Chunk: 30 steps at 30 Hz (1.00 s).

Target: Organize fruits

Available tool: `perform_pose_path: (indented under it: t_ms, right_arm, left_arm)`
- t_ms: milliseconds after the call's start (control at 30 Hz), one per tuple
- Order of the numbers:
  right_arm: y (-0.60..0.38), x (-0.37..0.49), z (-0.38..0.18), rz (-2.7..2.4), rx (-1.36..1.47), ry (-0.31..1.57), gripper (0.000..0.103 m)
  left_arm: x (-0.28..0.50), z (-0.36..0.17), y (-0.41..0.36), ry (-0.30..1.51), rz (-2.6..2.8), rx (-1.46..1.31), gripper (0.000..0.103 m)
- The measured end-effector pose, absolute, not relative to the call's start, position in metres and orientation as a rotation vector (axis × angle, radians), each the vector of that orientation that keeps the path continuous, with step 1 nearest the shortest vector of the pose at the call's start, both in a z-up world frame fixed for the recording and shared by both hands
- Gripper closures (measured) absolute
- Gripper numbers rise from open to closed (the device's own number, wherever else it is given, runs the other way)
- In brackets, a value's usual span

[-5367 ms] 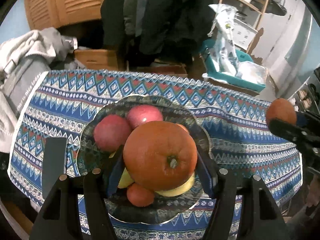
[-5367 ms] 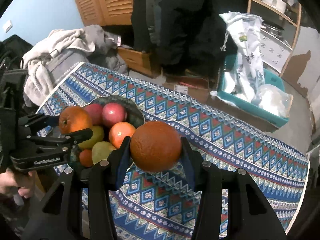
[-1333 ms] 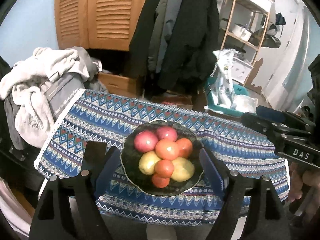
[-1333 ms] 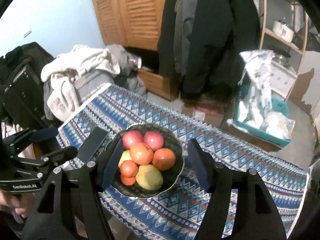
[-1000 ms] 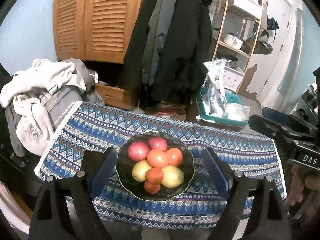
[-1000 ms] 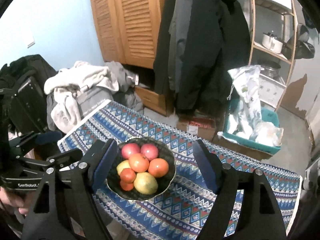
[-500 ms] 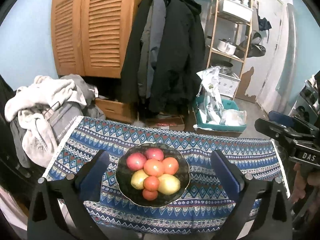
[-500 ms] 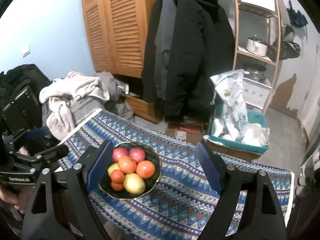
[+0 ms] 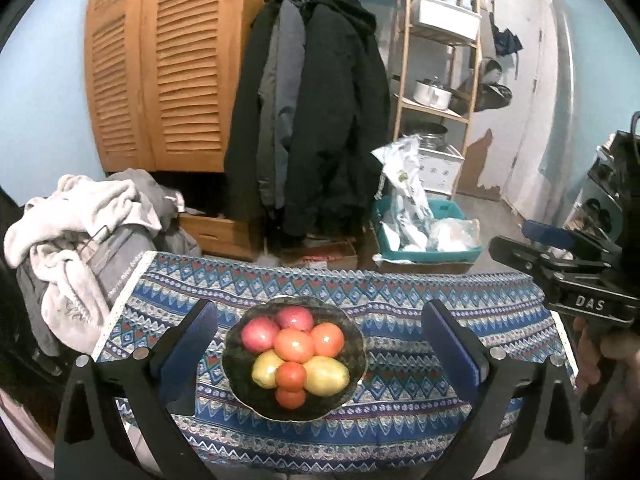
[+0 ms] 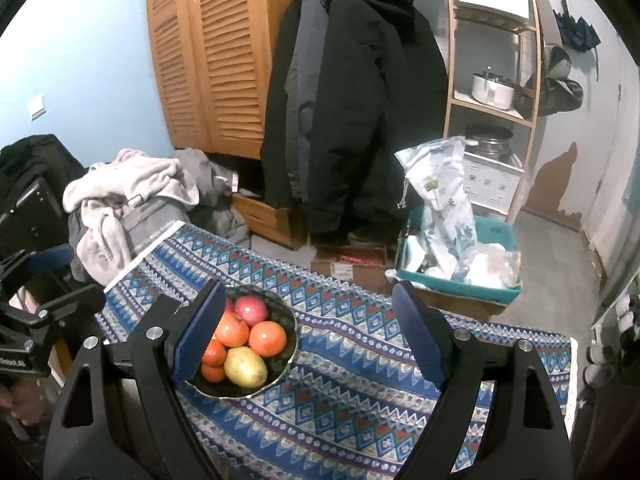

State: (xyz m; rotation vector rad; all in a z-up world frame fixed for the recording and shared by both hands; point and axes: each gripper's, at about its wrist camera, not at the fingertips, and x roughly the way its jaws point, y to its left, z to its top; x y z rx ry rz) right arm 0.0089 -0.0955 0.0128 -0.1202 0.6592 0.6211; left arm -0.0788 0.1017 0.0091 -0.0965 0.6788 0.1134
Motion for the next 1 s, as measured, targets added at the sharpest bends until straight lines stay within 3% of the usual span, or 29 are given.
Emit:
perform_pose_path:
  t_ms: [1000]
  right_arm:
    - [-0.0945,0.0053,0.0132,0.634,-0.125,0.667,0.019]
  left_arm:
    - [-0.0803,0.0130,0.0955,0.671,0.126,-0.081,0.001]
